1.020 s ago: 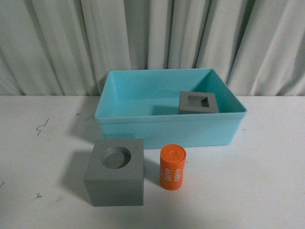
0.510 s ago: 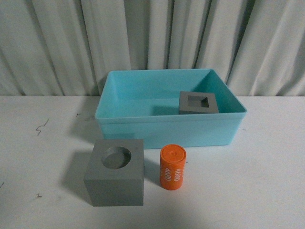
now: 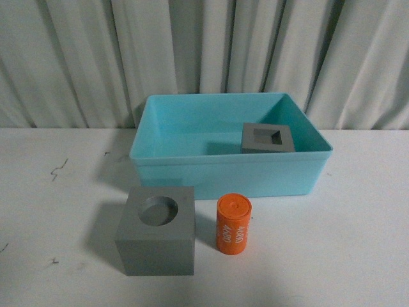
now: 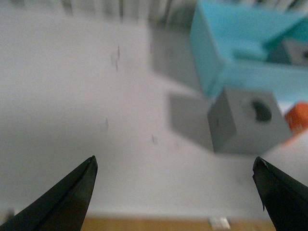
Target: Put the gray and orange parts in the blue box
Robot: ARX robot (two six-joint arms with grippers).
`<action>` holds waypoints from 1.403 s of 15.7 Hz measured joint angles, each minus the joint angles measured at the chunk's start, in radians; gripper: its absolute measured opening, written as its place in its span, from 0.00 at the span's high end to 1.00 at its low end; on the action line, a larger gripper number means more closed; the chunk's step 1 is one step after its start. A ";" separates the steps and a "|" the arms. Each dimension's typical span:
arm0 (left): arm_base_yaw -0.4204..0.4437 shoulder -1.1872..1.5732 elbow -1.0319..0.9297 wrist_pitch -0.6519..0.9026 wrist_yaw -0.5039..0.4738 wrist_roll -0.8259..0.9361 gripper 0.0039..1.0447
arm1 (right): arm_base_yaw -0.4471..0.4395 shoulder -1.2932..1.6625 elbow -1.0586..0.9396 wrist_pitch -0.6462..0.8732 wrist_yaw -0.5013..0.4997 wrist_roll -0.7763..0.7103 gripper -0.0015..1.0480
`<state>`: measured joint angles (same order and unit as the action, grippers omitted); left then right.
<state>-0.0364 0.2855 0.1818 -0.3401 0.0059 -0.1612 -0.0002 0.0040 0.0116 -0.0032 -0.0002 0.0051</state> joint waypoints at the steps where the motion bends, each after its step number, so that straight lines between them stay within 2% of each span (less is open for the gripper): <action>1: -0.046 0.169 0.070 0.015 0.003 -0.091 0.06 | 0.000 0.000 0.000 0.000 0.000 0.000 0.31; 4: -0.240 0.610 0.210 0.336 0.016 -0.151 0.06 | 0.000 0.000 0.000 0.000 0.000 0.000 0.05; 5: -0.280 0.714 0.234 0.402 0.023 -0.145 0.06 | 0.000 0.000 0.000 0.000 0.000 0.000 0.07; 7: -0.351 0.944 0.285 0.531 0.050 -0.138 0.06 | 0.000 0.000 0.000 0.000 0.000 0.000 0.06; 11: -0.360 1.172 0.341 0.642 0.057 -0.112 0.06 | 0.000 0.000 0.000 0.000 0.000 0.000 0.06; 13: -0.329 1.392 0.422 0.717 0.081 -0.063 0.06 | 0.000 0.000 0.000 0.000 0.000 0.000 0.06; 22: -0.258 1.552 0.521 0.737 0.111 0.009 0.06 | 0.000 0.000 0.000 0.000 0.000 0.000 0.06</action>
<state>-0.2943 1.8378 0.7029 0.3973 0.1165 -0.1524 -0.0002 0.0036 0.0116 -0.0036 0.0002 0.0055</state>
